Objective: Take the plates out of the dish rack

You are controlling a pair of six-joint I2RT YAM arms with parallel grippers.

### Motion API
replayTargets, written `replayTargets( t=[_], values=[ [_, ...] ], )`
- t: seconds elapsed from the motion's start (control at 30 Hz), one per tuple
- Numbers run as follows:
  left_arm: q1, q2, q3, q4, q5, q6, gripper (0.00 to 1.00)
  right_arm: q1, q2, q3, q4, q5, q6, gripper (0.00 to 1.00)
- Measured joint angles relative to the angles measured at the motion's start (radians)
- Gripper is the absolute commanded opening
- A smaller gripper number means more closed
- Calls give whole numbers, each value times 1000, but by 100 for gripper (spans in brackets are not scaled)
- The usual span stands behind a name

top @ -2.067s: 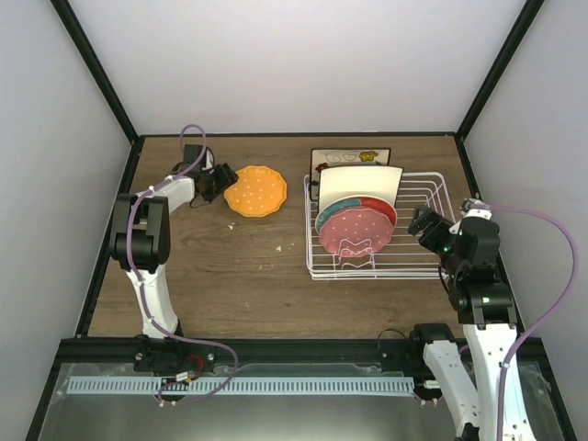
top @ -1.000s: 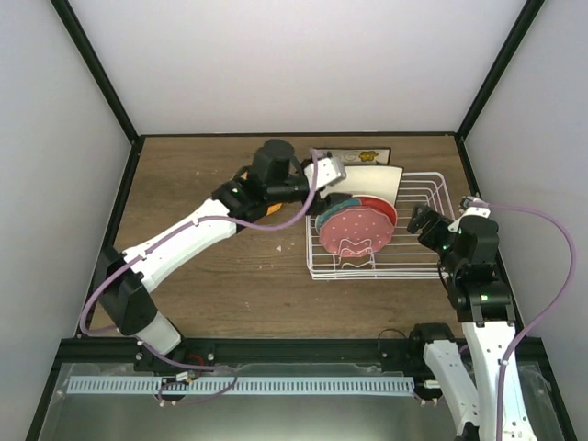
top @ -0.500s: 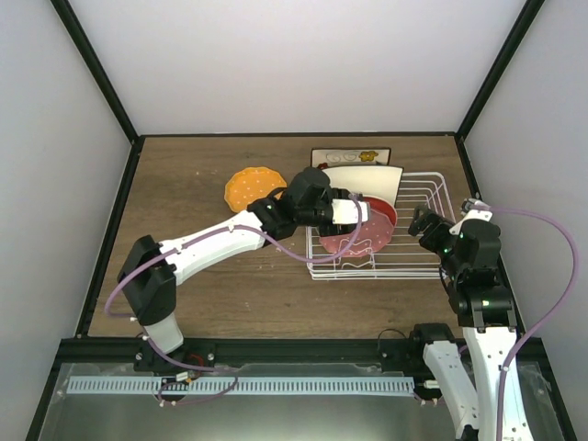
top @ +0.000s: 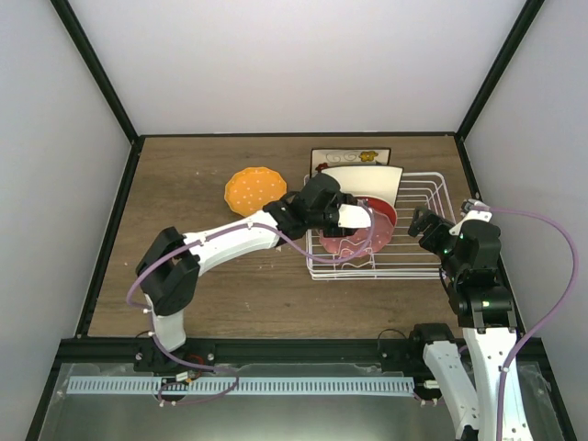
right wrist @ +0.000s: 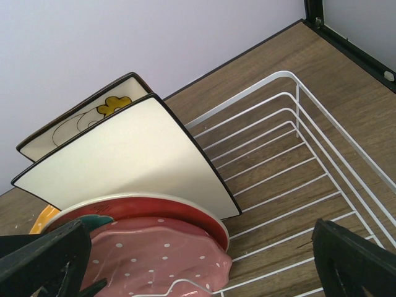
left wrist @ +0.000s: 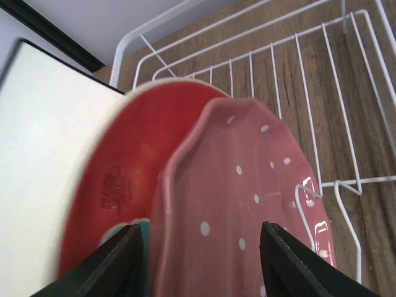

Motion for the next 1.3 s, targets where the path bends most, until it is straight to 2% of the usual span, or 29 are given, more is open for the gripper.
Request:
replayTargets(
  t=[0.13,0.4,0.6,1.3],
  values=[
    [-1,32,10,8,-19,14,48,0,0,0,0,0,0,100],
    [-9,66,48,21,-72,12,18,0,-12,0,-20,7,-1,100],
    [-16,70,51,39,-129,30,4,0,-26,0,-32,20,-1,100],
    [-44,39,31,31,-219,27,4,0,-63,0,-44,29,0,100]
  ],
)
